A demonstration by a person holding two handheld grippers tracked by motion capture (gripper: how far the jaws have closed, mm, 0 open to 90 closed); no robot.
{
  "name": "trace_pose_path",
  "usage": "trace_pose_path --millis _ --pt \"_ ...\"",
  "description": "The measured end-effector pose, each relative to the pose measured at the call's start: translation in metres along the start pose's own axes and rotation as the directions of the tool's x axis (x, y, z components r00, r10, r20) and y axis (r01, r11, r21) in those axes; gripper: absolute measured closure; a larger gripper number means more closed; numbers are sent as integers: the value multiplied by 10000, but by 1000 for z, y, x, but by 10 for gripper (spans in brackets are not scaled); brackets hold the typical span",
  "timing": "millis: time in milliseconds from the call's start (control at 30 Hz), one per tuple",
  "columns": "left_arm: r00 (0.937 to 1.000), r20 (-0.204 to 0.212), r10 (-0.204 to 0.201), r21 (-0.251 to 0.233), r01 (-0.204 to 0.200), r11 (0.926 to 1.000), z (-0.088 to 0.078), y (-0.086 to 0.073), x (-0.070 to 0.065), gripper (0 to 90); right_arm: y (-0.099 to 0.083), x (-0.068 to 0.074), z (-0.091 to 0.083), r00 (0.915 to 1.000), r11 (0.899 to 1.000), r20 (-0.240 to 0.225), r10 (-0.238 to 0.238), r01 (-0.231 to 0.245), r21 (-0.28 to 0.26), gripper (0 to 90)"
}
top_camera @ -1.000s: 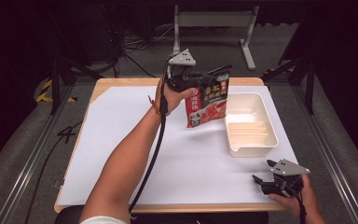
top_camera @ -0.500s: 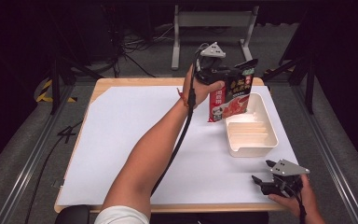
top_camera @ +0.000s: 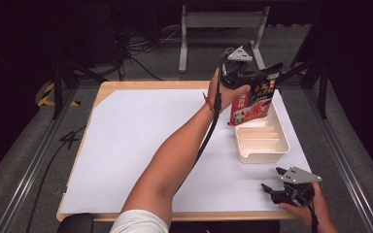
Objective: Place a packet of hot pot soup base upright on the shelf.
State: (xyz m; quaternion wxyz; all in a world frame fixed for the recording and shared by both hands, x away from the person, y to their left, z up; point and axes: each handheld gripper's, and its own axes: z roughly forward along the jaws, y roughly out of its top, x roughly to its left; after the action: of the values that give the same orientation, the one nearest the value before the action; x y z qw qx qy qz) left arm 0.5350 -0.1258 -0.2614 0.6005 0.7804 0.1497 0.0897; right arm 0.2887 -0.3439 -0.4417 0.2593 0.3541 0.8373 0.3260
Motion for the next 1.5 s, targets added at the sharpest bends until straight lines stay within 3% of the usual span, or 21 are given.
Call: trace_pose_path --millis 167,233,300,400,500,567,600,733,833,933,1133,1333,1500 --pt "9998 -135 -159 -185 157 9997 14 -5 -3 877 -1 -1 0 10000 10000 58 15 -15 -24 230" --pt "9986 -243 -472 -241 466 9986 21 -11 -2 878 0 -1 -1 10000 10000 48 19 -18 -92 230" --pt "9971 -151 -749 19 750 9972 28 -17 -1 878 -1 -2 1 10000 10000 46 -10 10 -54 230" --pt "9979 -337 -559 341 570 9978 36 -29 -2 876 -1 -1 1 10000 10000 18 -43 43 -65 230" --pt "9959 -229 -877 24 878 9961 34 -35 2 873 0 0 0 10000 10000 -6 -57 56 -82 230" --pt "9968 -448 -665 137 672 9976 32 -35 2 866 0 0 0 10000 10000 -14 -74 74 -53 230" --pt "9978 -289 -600 198 606 9980 31 -35 3 862 0 0 1 10000 10000 -2 -74 74 -44 230" --pt "9976 -383 -569 235 578 9981 30 -36 4 847 0 -1 2 9999 9999 1 -132 132 -11 230" --pt "9977 -671 17 551 20 9985 29 -33 0 825 1 0 2 9999 9999 6 -137 137 -31 230" --pt "9961 -866 174 714 -112 9974 26 -32 -1 773 0 0 2 9999 9999 6 -124 124 -40 230" --pt "9951 -815 553 918 -477 9946 20 -30 -3 748 1 -2 2 10000 10000 5 -63 63 -35 230" --pt "9928 -686 986 1183 -900 9889 10 -28 -3 740 0 -2 2 10000 10000 11 -40 40 -20 230" --pt "9855 -715 1542 1640 -1409 9763 2 -28 -6 709 0 -3 2 10000 10000 -18 -50 49 -32 231"
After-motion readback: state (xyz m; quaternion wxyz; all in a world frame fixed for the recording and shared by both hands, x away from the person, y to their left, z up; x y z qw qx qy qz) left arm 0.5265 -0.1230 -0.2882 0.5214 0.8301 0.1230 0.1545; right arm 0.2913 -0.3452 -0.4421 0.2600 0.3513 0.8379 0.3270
